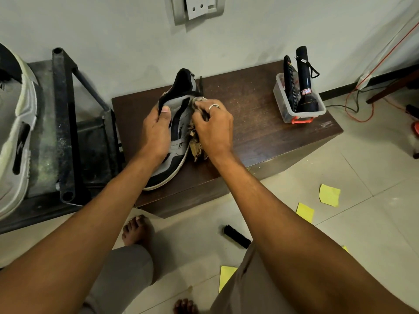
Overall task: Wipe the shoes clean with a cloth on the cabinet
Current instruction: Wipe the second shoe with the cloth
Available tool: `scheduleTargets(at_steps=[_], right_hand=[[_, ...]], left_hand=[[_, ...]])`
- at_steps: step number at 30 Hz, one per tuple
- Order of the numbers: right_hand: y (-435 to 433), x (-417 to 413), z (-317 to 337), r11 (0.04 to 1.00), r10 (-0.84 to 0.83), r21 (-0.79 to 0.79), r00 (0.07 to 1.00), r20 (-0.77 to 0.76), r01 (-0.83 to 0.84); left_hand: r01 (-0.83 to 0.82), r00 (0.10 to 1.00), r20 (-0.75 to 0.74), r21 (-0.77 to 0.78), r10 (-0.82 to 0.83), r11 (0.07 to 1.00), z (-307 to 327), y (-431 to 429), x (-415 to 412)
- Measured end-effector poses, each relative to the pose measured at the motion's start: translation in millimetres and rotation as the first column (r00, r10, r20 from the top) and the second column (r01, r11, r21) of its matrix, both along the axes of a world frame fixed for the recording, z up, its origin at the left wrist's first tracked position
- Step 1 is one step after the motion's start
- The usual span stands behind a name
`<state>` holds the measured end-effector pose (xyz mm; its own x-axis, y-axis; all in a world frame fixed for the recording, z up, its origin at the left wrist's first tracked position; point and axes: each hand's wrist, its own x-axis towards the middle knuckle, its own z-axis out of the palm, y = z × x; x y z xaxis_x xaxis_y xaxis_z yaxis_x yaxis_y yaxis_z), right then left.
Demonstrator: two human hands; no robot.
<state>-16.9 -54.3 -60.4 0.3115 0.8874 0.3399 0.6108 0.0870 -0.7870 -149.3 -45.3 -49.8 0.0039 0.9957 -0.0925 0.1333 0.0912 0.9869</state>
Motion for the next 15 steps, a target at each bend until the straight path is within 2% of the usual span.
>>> scheduleTargets(at_steps=[4, 10, 12, 15], right_hand=[[0, 3, 3, 0.996, -0.035, -0.088, 0.995, -0.091, 0.027], [-20, 4, 5, 0.961, 0.072, -0.256, 0.990, -0.120, -0.100], [-22, 10, 3, 0.940, 0.064, -0.321, 0.983, -0.174, -0.118], [-19, 17, 7, 0.975, -0.020, -0.217, 0.959, -0.282, -0.043]], left_hand=[[0.007, 1.000, -0.025, 0.019, -0.006, 1.000, 1, 0, 2], [-0.014, 0.998, -0.063, 0.011, 0.015, 1.000, -3, 0, -3], [-0.028, 0.997, -0.078, 0.000, 0.028, 1.000, -3, 2, -2], [-0.037, 0.995, -0.096, 0.008, 0.037, 0.999, -3, 0, -1]])
